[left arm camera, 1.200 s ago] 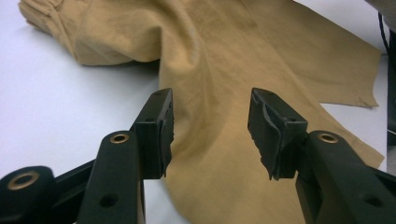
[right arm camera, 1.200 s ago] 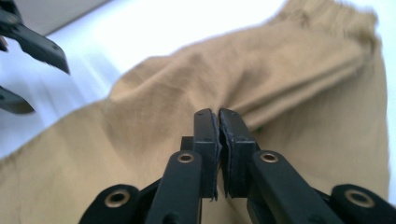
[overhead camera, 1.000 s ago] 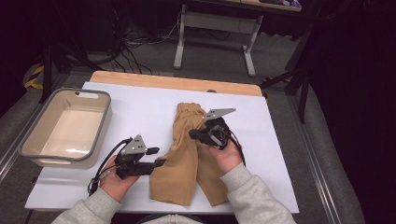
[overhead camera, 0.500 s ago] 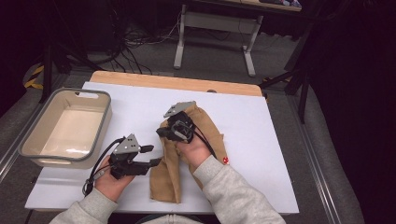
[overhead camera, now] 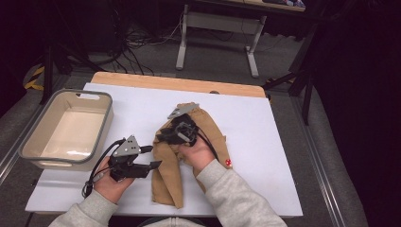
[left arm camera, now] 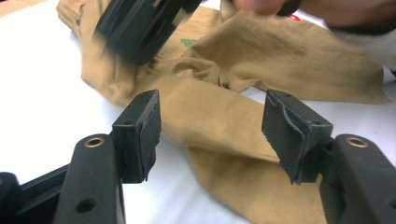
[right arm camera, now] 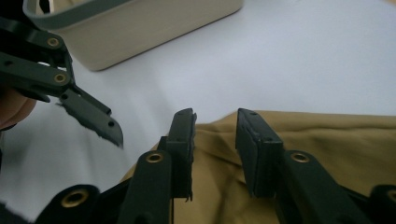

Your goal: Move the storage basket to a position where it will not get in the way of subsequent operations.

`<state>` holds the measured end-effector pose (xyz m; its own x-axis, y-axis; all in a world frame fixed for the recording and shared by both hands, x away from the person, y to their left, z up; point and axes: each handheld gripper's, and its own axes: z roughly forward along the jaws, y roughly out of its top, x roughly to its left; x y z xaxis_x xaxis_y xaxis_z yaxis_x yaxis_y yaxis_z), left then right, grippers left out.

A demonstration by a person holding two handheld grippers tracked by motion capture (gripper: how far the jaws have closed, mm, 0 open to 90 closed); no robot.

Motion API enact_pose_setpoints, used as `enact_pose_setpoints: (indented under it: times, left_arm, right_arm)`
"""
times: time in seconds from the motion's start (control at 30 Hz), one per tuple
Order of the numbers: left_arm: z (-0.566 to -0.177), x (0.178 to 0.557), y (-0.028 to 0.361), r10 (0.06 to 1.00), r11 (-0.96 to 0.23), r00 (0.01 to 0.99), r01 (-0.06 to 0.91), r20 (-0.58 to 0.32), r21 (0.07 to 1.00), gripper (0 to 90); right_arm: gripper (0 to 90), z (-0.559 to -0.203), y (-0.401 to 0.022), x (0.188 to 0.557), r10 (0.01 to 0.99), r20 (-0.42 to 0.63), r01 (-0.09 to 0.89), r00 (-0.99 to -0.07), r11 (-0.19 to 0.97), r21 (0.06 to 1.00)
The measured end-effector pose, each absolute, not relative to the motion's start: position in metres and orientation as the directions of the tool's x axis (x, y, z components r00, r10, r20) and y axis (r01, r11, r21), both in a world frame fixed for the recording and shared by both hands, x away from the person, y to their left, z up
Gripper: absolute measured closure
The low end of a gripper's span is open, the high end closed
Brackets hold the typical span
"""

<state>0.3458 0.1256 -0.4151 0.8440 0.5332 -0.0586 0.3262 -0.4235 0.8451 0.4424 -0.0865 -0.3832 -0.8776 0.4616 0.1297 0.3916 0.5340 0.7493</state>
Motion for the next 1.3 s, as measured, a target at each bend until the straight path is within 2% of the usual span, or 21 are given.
enact_pose_setpoints:
  times: [0.23, 0.33, 0.37, 0.4, 0.53, 0.63, 0.83, 1.2, 1.3]
  left_arm:
    - [-0.417, 0.357, 0.119, 0.550, -0.429, 0.832, 0.349, -0.065, 0.833, 35.8]
    - [-0.417, 0.365, 0.117, 0.565, -0.424, 0.822, 0.364, -0.072, 0.829, 35.5]
    - [-0.417, 0.365, 0.117, 0.565, -0.424, 0.822, 0.364, -0.072, 0.829, 34.7]
    - [-0.416, 0.369, 0.116, 0.559, -0.428, 0.825, 0.372, -0.082, 0.824, 32.3]
    - [-0.412, 0.378, 0.111, 0.556, -0.425, 0.826, 0.379, -0.093, 0.822, 30.7]
    - [-0.409, 0.384, 0.109, 0.561, -0.410, 0.821, 0.389, -0.108, 0.825, 30.8]
    - [-0.408, 0.396, 0.109, 0.574, -0.386, 0.809, 0.406, -0.128, 0.828, 28.5]
    - [-0.408, 0.418, 0.094, 0.562, -0.394, 0.813, 0.425, -0.153, 0.815, 11.2]
    - [-0.408, 0.423, 0.090, 0.570, -0.390, 0.807, 0.429, -0.152, 0.815, 10.6]
  right_arm:
    - [60.6, -0.370, -0.159, 0.438, 0.565, 0.118, 0.420, -0.817, 0.442, 0.792]
    - [57.1, -0.375, -0.194, 0.439, 0.634, 0.096, 0.456, -0.767, 0.432, 0.778]
    - [57.1, -0.375, -0.194, 0.439, 0.634, 0.096, 0.456, -0.767, 0.432, 0.778]
    - [54.5, -0.381, -0.211, 0.441, 0.681, 0.075, 0.480, -0.729, 0.430, 0.765]
    - [52.5, -0.390, -0.232, 0.448, 0.726, 0.077, 0.520, -0.684, 0.411, 0.749]
    - [49.5, -0.399, -0.241, 0.455, 0.745, 0.102, 0.553, -0.659, 0.389, 0.737]
    - [47.8, -0.408, -0.248, 0.461, 0.764, 0.086, 0.574, -0.640, 0.400, 0.715]
    - [47.1, -0.423, -0.251, 0.472, 0.785, 0.059, 0.596, -0.617, 0.417, 0.686]
    - [45.7, -0.426, -0.250, 0.475, 0.786, 0.053, 0.597, -0.615, 0.422, 0.682]
